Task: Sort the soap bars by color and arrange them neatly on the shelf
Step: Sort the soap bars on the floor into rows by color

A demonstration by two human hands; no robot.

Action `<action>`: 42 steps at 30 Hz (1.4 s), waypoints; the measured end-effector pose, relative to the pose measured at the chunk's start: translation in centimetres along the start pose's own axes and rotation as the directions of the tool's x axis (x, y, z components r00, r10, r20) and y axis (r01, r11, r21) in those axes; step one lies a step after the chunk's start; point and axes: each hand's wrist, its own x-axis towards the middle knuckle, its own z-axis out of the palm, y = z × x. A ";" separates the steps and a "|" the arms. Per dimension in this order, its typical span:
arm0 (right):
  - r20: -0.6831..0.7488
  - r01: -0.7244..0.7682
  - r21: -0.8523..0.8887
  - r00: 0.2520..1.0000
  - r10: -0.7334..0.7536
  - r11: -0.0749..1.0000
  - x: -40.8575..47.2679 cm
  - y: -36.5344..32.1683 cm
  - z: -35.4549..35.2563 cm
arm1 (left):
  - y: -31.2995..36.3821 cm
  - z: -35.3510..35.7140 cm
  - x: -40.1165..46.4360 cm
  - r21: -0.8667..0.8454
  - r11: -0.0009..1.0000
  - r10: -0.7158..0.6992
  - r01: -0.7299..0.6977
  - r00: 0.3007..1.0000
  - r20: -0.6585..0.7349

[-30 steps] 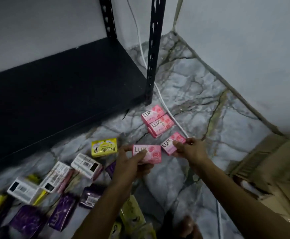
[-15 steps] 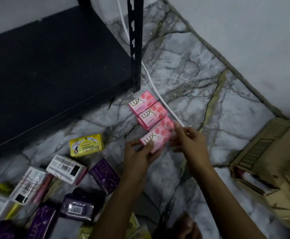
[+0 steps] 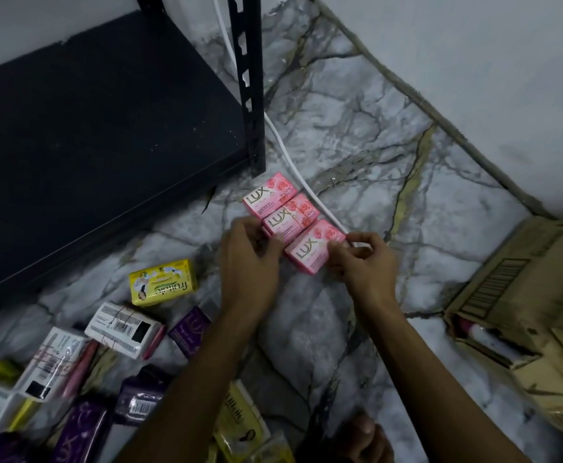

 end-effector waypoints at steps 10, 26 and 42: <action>0.008 -0.093 -0.006 0.996 0.093 0.996 -1.3 0.0 2.9 | 0.1 -0.4 9.2 0.290 0.947 0.040 -0.137 0.948 0.316; -0.050 0.009 -0.354 0.998 -0.028 0.935 -6.2 -2.8 0.3 | -0.4 -8.3 2.3 0.269 0.946 0.122 -0.182 0.967 0.225; 0.840 0.775 -0.528 0.536 0.083 0.346 -26.7 -23.0 8.1 | -3.1 -36.5 -16.6 0.219 0.963 -0.144 0.157 0.987 -0.073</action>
